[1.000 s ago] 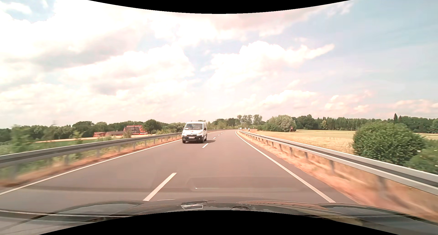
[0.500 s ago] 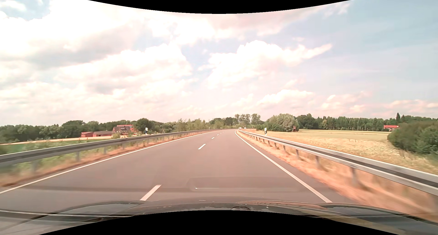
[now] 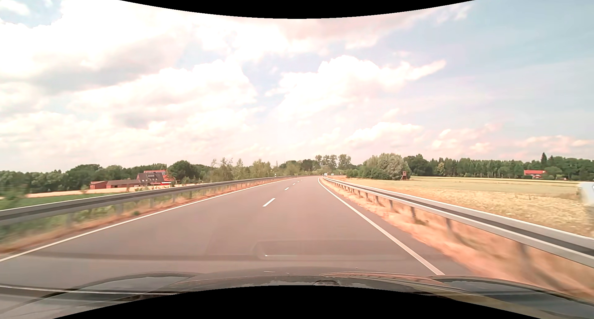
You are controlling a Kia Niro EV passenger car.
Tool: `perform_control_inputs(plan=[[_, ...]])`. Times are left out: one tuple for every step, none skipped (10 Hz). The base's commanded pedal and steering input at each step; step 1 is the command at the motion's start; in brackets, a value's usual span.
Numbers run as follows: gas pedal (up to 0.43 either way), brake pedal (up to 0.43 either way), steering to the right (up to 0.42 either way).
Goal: Follow the waypoints while adhering to traffic rules and regulations
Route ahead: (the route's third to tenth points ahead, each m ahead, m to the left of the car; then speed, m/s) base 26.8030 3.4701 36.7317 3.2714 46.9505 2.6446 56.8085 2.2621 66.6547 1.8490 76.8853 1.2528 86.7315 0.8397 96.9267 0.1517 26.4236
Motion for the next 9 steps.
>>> perform_control_inputs(plan=[[0.000,0.000,0.004],[0.000,0.000,0.003],[0.000,0.000,0.003],[0.000,0.000,0.004],[0.000,0.000,0.004],[0.000,0.000,0.004],[0.000,0.000,0.004],[0.000,0.000,0.003],[0.000,0.000,0.003]])
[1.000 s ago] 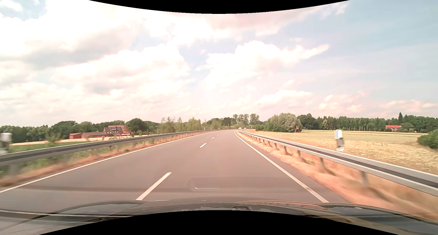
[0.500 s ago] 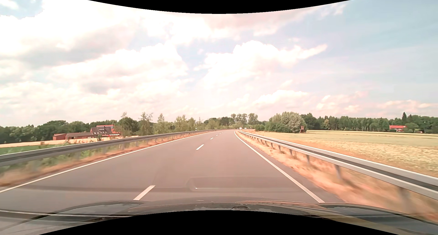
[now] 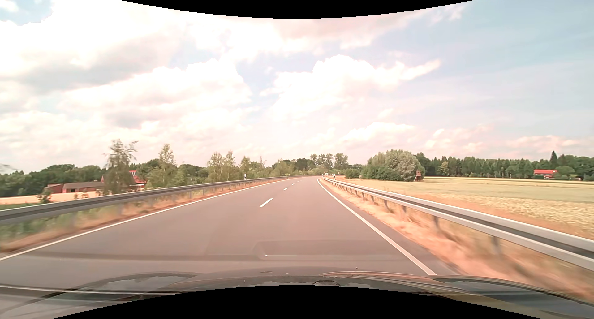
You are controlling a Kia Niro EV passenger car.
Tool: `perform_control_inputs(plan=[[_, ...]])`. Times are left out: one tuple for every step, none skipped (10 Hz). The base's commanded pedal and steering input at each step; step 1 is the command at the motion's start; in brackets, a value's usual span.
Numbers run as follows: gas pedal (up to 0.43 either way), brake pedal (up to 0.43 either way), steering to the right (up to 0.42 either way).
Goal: Follow the waypoints while adhering to traffic rules and regulations
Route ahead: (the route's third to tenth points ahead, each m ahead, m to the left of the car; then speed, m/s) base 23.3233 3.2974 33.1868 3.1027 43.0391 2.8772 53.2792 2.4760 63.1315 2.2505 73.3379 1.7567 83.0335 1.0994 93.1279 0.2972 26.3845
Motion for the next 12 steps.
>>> perform_control_inputs(plan=[[0.000,0.000,0.003],[0.000,0.018,0.003],[0.000,0.067,0.004],[0.000,0.116,0.003],[0.000,0.146,0.003],[0.000,0.152,0.003],[0.000,0.165,0.003],[0.000,0.183,0.002],[0.000,0.171,0.002],[0.000,0.116,0.001],[0.000,0.006,0.001],[0.000,0.000,0.001]])
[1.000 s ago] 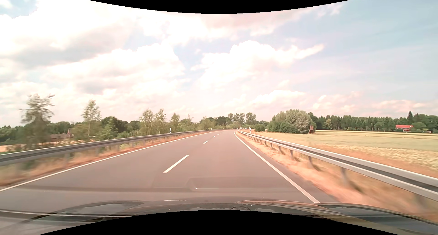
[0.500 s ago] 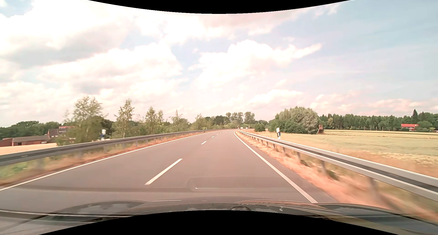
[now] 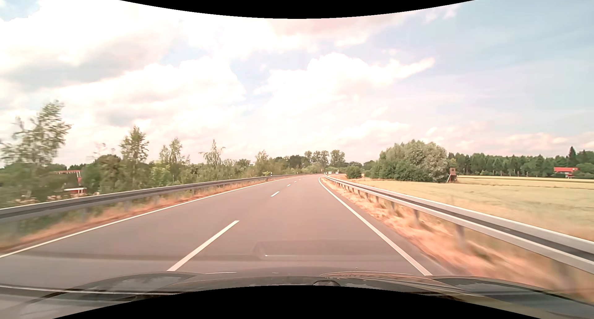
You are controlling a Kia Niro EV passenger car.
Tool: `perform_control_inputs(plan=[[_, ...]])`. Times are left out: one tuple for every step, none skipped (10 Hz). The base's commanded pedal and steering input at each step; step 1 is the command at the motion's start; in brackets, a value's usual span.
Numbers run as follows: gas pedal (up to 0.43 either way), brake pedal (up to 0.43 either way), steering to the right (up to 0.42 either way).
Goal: Follow the waypoints while adhering to traffic rules and regulations
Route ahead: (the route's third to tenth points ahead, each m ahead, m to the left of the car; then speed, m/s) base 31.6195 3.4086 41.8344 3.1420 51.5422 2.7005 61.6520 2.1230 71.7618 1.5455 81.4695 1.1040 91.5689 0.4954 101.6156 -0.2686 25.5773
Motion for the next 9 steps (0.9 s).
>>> perform_control_inputs(plan=[[0.000,0.000,0.001],[0.000,0.000,0.002],[0.000,0.000,0.002],[0.000,0.000,0.003],[0.000,0.000,0.004],[0.000,0.000,0.004],[0.000,0.000,0.004],[0.000,0.000,0.005],[0.000,0.000,0.006]])
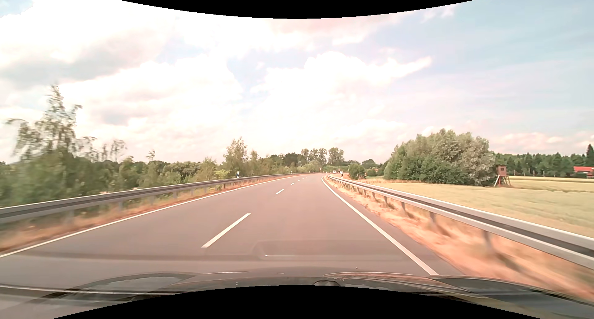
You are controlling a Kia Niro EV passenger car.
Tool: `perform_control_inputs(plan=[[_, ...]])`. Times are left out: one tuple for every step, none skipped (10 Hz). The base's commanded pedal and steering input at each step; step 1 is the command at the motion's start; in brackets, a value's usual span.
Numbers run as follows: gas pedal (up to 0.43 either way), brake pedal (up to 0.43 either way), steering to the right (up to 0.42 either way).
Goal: Follow the waypoints while adhering to traffic rules and regulations
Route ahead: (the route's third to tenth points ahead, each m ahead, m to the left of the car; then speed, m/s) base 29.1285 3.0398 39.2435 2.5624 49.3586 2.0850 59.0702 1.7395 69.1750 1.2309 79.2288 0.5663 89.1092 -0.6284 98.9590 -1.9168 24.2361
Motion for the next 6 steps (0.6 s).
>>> perform_control_inputs(plan=[[0.000,0.000,0.006],[0.000,0.000,0.006],[0.000,0.000,0.006],[0.000,0.000,0.006],[0.000,0.000,0.006],[0.000,0.000,0.006]])
